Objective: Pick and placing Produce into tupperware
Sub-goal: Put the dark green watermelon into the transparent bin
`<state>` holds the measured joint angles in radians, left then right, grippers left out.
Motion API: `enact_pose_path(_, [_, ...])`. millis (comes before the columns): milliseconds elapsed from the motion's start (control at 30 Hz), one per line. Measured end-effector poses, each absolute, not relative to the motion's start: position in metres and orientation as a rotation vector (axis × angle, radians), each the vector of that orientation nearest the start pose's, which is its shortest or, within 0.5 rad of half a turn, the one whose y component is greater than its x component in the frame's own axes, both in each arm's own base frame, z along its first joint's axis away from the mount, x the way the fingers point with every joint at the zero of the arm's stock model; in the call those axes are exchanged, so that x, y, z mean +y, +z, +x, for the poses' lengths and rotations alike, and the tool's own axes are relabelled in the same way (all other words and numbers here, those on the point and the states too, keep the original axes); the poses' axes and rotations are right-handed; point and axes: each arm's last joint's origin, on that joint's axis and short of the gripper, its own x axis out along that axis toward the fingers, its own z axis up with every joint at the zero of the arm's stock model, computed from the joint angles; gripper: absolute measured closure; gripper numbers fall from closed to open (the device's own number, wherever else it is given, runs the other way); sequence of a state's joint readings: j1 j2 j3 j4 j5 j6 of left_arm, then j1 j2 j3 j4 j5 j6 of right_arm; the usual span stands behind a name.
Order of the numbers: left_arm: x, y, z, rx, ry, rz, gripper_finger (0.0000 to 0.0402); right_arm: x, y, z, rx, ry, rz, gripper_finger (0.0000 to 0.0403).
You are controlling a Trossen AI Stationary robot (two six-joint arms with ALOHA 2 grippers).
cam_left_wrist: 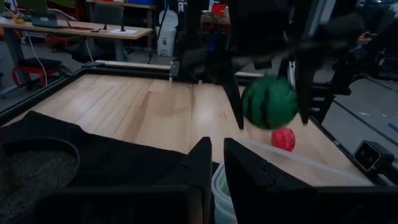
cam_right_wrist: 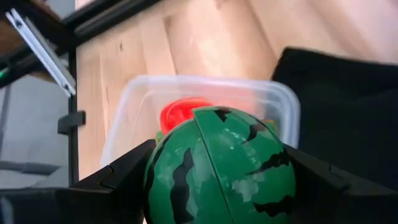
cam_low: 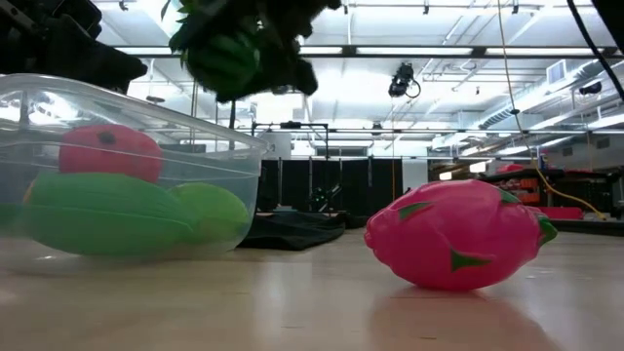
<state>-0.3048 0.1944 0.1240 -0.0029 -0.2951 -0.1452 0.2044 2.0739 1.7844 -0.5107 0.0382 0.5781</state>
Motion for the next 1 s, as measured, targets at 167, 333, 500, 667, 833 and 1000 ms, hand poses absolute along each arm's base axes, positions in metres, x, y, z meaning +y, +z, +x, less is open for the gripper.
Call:
enact_pose_path(167, [-0.024,0.191,0.103,0.063,-0.005,-0.125,0.035,0.093,0.23,0.468,0.843,-0.039,0.463,0.0118])
enact_pose_path(333, [-0.024,0.191,0.103,0.064,-0.005,-0.123,0.0349,0.094,0.22,0.476,0.823,-0.013,0.475,0.0118])
enact_pose_path(500, [-0.024,0.191,0.103,0.065,-0.005,-0.123,0.035,0.1,0.209,0.485,0.788,0.044,0.47,0.0118])
enact_pose_path(667, [-0.024,0.191,0.103,0.061,-0.005,-0.124,0.0349,0.101,0.196,0.486,0.824,0.049,0.469,0.0118])
enact_pose_path(833, [-0.024,0.191,0.103,0.064,-0.006,-0.123,0.0352,0.1,0.197,0.487,0.817,0.057,0.449,0.0118])
enact_pose_path(1000, [-0.024,0.191,0.103,0.065,-0.005,-0.123,0.0352,0.1,0.196,0.486,0.827,0.032,0.433,0.0118])
